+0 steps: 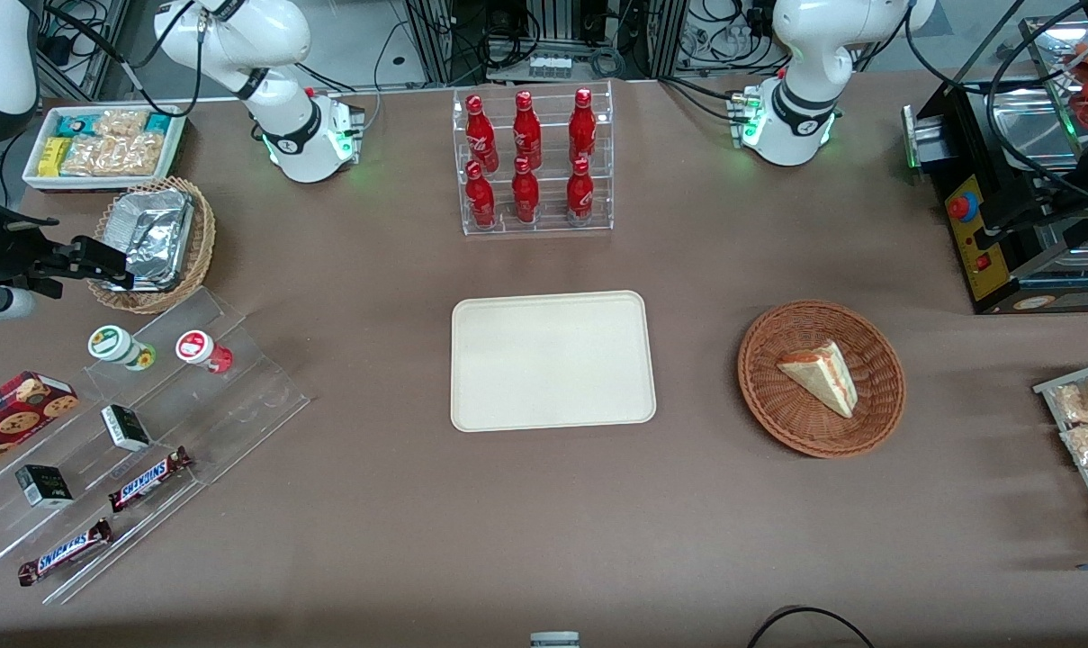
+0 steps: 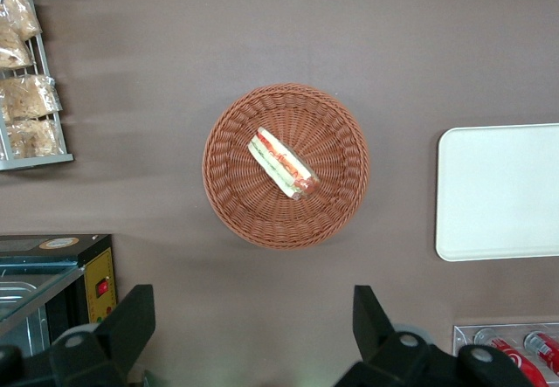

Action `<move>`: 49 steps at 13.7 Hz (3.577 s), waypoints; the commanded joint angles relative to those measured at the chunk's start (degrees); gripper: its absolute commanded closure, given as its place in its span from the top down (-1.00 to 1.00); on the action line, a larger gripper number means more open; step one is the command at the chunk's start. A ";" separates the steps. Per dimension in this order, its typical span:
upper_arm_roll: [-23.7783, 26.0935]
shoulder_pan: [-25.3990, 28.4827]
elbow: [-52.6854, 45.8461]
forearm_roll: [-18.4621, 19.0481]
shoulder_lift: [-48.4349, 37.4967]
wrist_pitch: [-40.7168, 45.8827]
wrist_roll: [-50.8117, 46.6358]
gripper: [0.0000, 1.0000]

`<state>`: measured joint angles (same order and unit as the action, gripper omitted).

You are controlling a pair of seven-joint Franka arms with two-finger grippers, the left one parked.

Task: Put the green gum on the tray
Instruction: 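Move the right gripper toward the green-lidded gum tub on the acrylic rack, then lower the right gripper and close it around the green gum tub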

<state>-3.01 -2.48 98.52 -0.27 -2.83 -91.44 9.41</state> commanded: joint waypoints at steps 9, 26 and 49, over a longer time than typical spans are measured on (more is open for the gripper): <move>-0.77 -1.46 5.44 1.67 -0.16 -0.66 9.89 1.00; -0.77 -10.70 24.78 3.87 -0.51 -31.42 49.47 1.00; -0.16 -11.06 21.40 2.30 1.42 -27.89 49.51 -1.00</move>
<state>-3.71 -14.80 126.81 2.25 -1.50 -128.23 62.36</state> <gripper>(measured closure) 0.414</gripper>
